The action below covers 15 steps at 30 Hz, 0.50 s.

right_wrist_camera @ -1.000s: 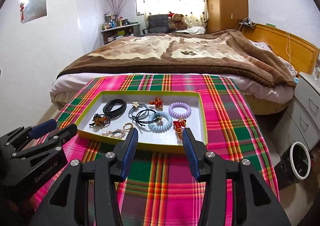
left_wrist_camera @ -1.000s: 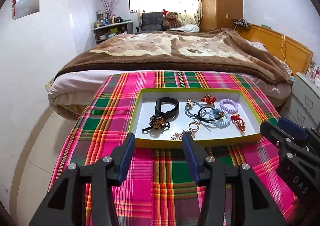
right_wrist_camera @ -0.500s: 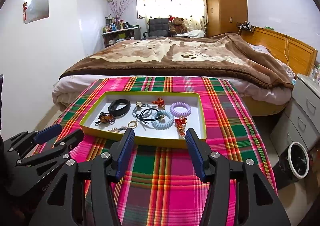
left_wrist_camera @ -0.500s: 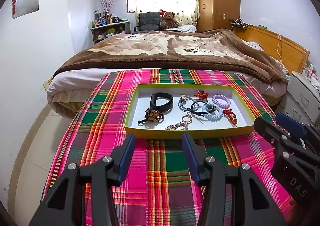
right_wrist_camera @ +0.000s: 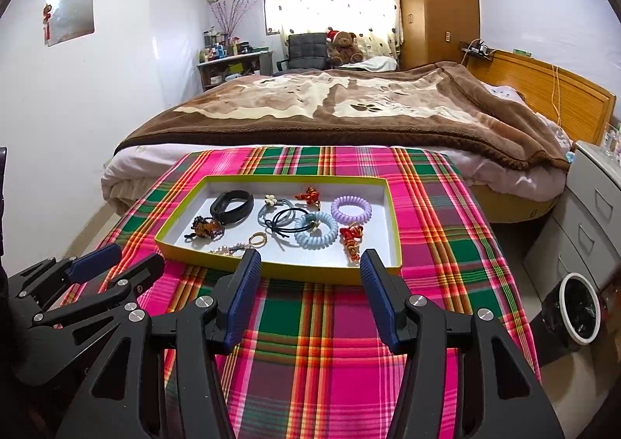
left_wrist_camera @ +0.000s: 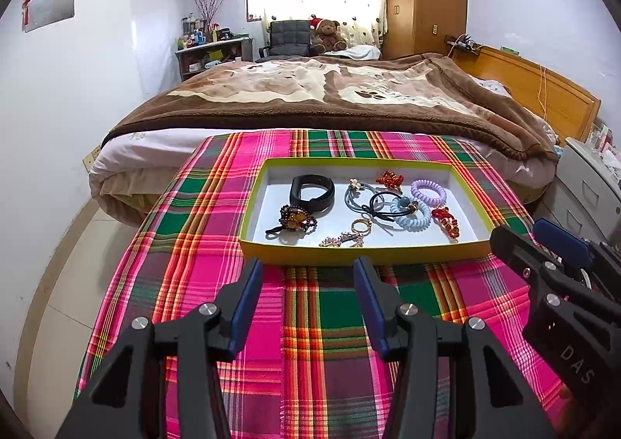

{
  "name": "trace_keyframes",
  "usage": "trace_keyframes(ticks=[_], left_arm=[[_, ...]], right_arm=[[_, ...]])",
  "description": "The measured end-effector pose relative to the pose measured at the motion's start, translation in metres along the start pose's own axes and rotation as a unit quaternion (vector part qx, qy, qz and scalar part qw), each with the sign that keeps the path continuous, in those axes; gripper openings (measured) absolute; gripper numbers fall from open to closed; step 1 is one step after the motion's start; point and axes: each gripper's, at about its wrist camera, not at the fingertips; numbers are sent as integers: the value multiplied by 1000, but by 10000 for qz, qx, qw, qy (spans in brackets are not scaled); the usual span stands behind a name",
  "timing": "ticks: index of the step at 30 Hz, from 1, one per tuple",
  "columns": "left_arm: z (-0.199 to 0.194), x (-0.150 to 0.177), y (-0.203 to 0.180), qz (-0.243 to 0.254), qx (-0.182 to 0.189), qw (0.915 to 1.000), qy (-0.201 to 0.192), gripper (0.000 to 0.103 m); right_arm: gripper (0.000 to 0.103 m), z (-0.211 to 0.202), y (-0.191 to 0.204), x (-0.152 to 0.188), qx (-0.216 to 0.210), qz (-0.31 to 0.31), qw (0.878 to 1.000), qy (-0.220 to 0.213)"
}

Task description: Organize jewelry

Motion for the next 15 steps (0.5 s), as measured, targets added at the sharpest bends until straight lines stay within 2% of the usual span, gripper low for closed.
trace_keyframes(ticks=[15], left_arm=[[-2,-1,2,-61,5,10000,-21,51]], right_arm=[[54,-1,1,0,7,-2,10000,20]])
Point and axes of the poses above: each gripper's, at about its wrist camera, not at the fingertips, and z roughly the way its jaws point, y to its left, x to its underside, and after that the axes turned 11 degrees about -z, right-handed
